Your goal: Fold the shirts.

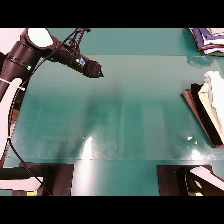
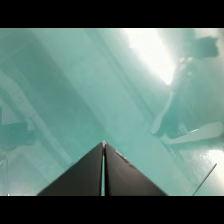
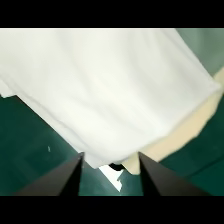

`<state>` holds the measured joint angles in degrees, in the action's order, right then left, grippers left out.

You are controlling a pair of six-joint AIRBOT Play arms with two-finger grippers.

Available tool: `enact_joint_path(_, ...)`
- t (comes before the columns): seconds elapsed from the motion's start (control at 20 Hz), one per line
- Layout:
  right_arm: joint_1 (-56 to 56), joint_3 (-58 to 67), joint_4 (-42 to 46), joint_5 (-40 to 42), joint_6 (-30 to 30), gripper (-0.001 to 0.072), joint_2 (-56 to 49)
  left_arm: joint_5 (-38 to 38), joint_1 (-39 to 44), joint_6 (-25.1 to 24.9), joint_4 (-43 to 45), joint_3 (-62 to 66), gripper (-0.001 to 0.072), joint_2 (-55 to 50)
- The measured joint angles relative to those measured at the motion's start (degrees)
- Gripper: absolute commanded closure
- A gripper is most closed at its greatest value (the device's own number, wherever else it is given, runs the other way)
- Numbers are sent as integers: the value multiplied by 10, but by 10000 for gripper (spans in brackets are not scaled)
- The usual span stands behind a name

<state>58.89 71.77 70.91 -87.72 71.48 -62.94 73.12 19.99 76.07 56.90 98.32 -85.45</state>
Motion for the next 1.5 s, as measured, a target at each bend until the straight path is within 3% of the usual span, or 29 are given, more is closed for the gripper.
enact_joint_path(0.2,32,-32,16,11,1,139,14,1,0,-1,0,0,680,0)
enact_joint_path(0.35,6,-18,-47,35,3,139,17,0,0,-1,0,0,679,0)
enact_joint_path(0.65,-223,20,-174,81,4,142,18,-4,0,-1,0,0,680,0)
enact_joint_path(0.7,-273,23,-180,96,4,189,19,-4,0,-1,0,0,680,0)
enact_joint_path(0.9,-441,27,-182,165,4,663,19,-4,0,0,-2,0,680,0)
enact_joint_path(0.95,-476,28,-177,181,5,696,19,-5,0,0,-2,0,679,0)
enact_joint_path(1.2,-580,28,-159,229,5,696,19,-7,0,0,-3,0,679,0)
enact_joint_path(1.5,-607,28,-154,242,4,696,19,-7,0,0,-3,0,679,0)
